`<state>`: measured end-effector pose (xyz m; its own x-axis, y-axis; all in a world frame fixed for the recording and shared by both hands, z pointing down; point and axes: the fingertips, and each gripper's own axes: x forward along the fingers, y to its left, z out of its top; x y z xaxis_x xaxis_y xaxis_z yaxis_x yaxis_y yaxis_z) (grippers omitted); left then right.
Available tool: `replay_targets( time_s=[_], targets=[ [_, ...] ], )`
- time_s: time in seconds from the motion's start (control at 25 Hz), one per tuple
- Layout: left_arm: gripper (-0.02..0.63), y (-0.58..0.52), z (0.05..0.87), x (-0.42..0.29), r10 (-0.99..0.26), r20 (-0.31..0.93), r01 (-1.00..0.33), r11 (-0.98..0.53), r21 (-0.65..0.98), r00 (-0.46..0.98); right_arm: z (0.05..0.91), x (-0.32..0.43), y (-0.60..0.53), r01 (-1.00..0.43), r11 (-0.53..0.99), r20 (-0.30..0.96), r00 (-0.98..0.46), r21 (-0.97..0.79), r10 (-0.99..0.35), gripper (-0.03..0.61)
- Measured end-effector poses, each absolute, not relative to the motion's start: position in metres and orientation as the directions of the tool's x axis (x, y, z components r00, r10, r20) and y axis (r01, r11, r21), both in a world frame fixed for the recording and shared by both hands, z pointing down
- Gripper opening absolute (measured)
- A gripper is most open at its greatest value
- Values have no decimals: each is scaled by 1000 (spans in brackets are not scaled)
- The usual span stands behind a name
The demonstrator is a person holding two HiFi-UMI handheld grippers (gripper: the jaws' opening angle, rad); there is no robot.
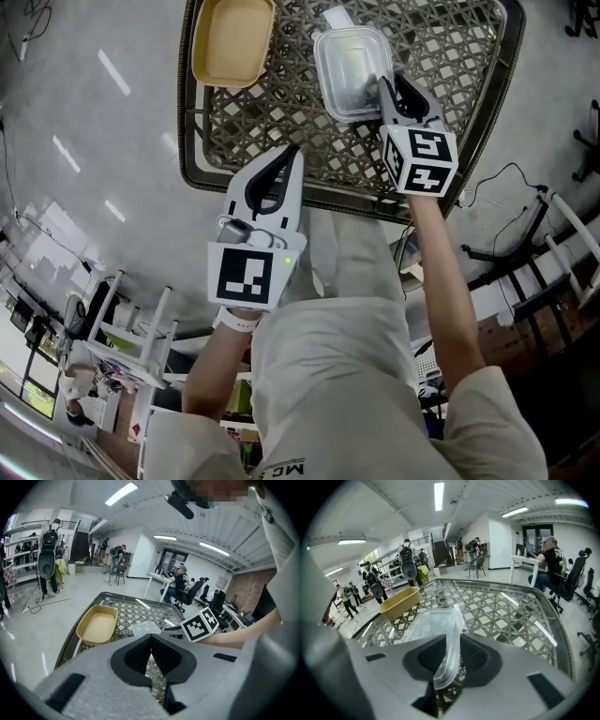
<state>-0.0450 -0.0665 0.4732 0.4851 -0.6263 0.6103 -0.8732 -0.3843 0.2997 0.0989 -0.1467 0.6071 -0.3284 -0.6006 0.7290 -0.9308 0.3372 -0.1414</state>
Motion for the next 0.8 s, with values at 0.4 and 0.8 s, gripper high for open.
replay_targets(
  time_s=[0.4, 0.8],
  targets=[
    [23, -68, 472, -39, -622, 607, -868, -395, 301, 494, 619, 100, -149, -924, 370, 777, -304, -99, -551, 75],
    [23, -67, 470, -41, -622, 608, -867, -403, 292, 494, 619, 98, -148, -917, 390, 785, -300, -81, -543, 18]
  ],
)
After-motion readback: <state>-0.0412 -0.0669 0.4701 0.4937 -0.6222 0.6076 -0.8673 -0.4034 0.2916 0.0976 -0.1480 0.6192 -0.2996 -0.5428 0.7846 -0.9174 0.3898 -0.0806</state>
